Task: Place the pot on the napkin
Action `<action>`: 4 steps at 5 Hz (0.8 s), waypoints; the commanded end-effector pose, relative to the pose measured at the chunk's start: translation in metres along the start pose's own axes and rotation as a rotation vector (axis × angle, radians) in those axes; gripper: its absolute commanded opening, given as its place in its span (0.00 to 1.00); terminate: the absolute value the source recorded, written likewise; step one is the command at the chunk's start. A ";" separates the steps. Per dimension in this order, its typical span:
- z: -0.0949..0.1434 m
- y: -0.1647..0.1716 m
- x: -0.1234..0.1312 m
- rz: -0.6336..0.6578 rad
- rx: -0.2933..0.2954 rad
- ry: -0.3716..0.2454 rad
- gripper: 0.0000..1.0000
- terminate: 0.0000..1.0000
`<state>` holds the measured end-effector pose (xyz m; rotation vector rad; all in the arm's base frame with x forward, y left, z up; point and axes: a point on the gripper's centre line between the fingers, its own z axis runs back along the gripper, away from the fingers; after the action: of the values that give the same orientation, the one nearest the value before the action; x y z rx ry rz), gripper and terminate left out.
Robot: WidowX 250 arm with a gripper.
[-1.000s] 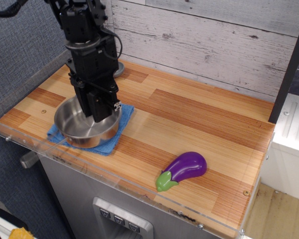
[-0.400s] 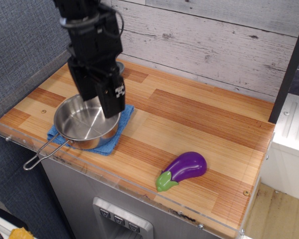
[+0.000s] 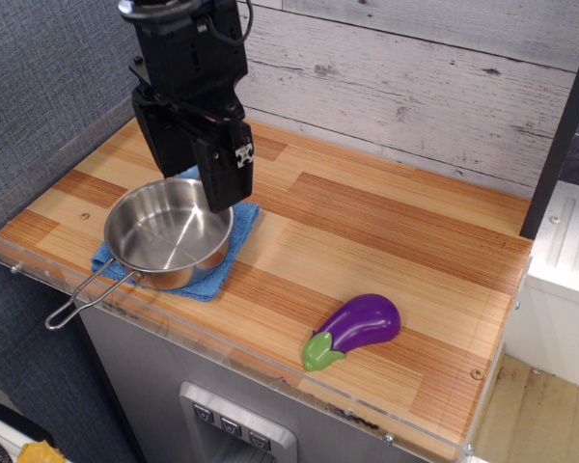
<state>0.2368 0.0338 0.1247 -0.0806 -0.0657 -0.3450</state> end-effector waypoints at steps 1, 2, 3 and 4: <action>0.020 -0.005 -0.010 0.131 0.063 -0.043 1.00 0.00; 0.021 -0.005 -0.012 0.150 0.058 -0.049 1.00 0.00; 0.023 -0.006 -0.013 0.151 0.050 -0.057 1.00 0.00; 0.027 -0.004 -0.013 0.100 0.068 -0.017 1.00 0.00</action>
<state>0.2210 0.0376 0.1396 -0.0337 -0.0520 -0.2340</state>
